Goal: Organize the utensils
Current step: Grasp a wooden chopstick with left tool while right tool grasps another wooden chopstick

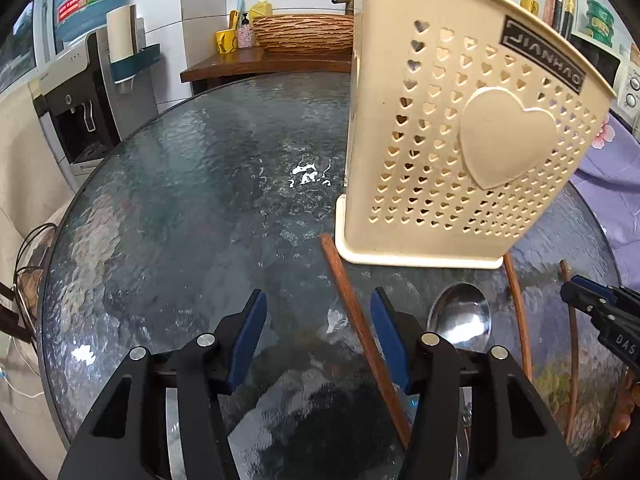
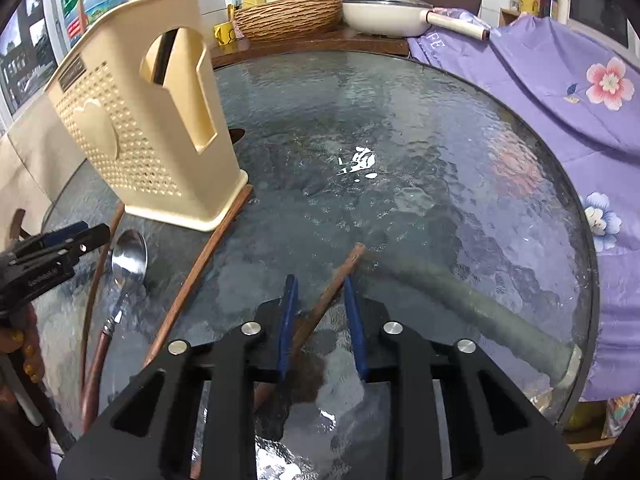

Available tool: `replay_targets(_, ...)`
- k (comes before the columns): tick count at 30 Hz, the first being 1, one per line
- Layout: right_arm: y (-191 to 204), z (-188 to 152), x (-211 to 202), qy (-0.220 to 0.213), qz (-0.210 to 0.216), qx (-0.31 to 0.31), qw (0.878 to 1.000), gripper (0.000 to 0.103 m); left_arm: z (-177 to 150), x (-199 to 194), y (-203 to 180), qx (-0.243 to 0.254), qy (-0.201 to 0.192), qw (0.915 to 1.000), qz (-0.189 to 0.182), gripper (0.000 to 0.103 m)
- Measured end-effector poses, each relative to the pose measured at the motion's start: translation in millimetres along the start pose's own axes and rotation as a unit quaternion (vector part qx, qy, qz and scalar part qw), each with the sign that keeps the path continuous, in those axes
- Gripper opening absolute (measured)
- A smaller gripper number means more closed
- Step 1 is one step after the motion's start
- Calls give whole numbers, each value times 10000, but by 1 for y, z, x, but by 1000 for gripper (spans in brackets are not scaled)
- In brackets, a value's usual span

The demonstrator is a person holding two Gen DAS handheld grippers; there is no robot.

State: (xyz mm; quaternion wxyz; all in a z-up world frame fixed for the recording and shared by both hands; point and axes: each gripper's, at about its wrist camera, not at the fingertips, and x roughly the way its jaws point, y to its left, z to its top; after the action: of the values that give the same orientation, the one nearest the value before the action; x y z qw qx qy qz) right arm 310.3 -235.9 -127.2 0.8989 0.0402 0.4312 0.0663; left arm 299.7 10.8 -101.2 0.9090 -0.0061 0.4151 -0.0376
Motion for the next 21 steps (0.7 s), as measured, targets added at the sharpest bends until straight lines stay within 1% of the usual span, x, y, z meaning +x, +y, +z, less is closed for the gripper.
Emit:
replay_targets(3,2,7,4,79,50,7,10000,21,2,5,2,-57,66,10000,0,52)
replay_targets(6,11,12,9,174,34,-48,9998,21,7,9,1,16,109,9999,61,49)
replay_targets(10,27,17,15,232,17,-300,9993,21,16,16,-2,83,176,9998,92,38)
replay_targets(11,30,16,15,234,25,-333,9992,20,18,17,-4,143,205,9996,106,33)
replay_targets(12,33,17,16,241,29,-370,9990,20,18,17,-5,184,232,9995,97,32)
replay_targets(16,40,16,16,270,0,-456,9986,20,17,15,-13,412,285,9987,91,19)
replay_targets(19,42,17,17,258,-63,-519,9983,20,17,15,-15,450,321,9984,82,15)
replay_targets(20,43,16,17,250,-93,-551,9981,20,16,15,-17,464,326,9984,80,12)
replay_targets(21,48,13,16,233,-148,-624,9977,20,16,15,-19,490,331,9982,89,12)
